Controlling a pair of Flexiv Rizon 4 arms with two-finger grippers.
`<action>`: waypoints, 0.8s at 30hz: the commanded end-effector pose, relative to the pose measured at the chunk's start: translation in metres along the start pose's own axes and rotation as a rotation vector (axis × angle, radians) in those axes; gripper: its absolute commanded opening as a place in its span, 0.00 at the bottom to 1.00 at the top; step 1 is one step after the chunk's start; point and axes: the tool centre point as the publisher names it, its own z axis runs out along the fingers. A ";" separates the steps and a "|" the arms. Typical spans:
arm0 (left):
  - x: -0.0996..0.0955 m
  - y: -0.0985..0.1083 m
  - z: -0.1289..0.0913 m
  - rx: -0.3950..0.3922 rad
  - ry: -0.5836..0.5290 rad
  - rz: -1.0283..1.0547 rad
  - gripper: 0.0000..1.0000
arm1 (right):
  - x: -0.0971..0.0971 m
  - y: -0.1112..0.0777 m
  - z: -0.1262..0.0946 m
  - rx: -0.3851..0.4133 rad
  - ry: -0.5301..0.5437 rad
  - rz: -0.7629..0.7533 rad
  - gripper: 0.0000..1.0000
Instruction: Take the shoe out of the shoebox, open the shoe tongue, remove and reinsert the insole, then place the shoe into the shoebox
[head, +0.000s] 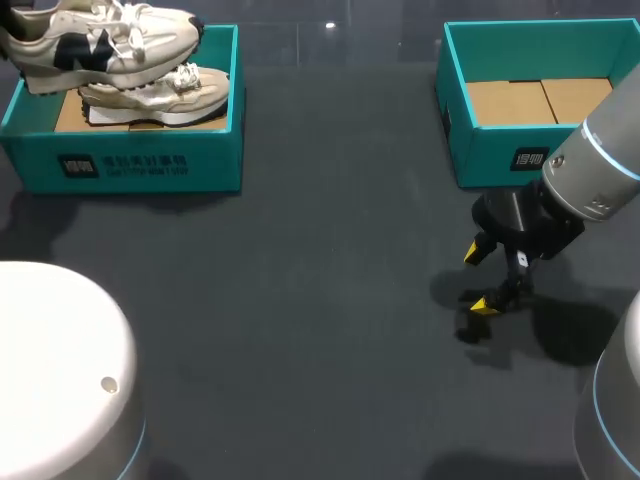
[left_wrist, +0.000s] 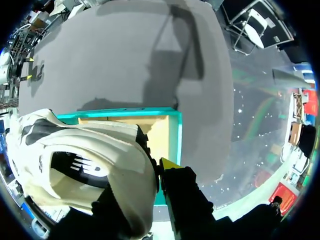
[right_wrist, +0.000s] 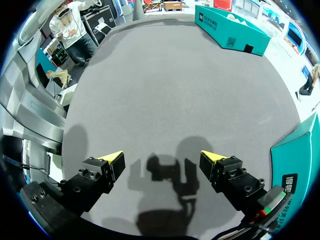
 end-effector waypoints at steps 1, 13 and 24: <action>-0.008 -0.026 -0.038 -0.032 0.031 0.004 0.00 | 0.002 0.000 0.001 0.001 -0.004 0.000 1.00; -0.056 -0.124 -0.066 -0.085 0.081 0.048 0.00 | 0.002 0.000 0.001 0.001 -0.004 0.000 1.00; -0.080 -0.154 -0.070 -0.060 0.063 0.109 0.00 | 0.002 0.000 0.001 0.001 -0.004 0.000 1.00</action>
